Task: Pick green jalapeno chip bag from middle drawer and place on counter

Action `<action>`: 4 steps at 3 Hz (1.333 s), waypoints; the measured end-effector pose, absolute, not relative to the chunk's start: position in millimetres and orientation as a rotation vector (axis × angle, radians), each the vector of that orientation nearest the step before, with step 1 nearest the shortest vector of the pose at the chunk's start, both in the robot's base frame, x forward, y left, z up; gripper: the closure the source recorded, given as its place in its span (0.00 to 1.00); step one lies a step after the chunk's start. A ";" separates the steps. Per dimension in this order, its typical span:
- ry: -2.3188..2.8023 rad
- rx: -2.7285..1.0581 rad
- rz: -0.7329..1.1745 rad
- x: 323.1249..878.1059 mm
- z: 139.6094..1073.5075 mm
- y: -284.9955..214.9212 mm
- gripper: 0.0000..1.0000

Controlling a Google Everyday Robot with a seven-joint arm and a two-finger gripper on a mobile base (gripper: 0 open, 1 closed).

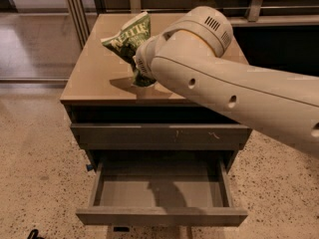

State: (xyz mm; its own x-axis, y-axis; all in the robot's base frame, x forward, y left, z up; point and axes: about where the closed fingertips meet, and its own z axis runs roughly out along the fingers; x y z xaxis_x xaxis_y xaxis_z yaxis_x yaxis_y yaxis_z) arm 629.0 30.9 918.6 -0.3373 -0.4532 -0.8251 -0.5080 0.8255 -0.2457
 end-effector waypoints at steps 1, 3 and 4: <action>1.999 -0.677 0.053 633.3 901.4 22.9 1.00; 2.013 -0.692 0.030 634.6 887.9 21.6 0.58; 2.013 -0.692 0.030 634.6 887.9 21.6 0.35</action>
Offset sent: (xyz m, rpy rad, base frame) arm 0.0089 -0.0113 -0.0512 -0.0507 0.0342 -0.0361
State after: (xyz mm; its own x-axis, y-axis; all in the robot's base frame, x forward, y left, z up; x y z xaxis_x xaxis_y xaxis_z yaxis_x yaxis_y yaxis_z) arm 634.6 21.6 887.9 -0.3675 -0.4583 -0.8092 -0.4824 0.8379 -0.2555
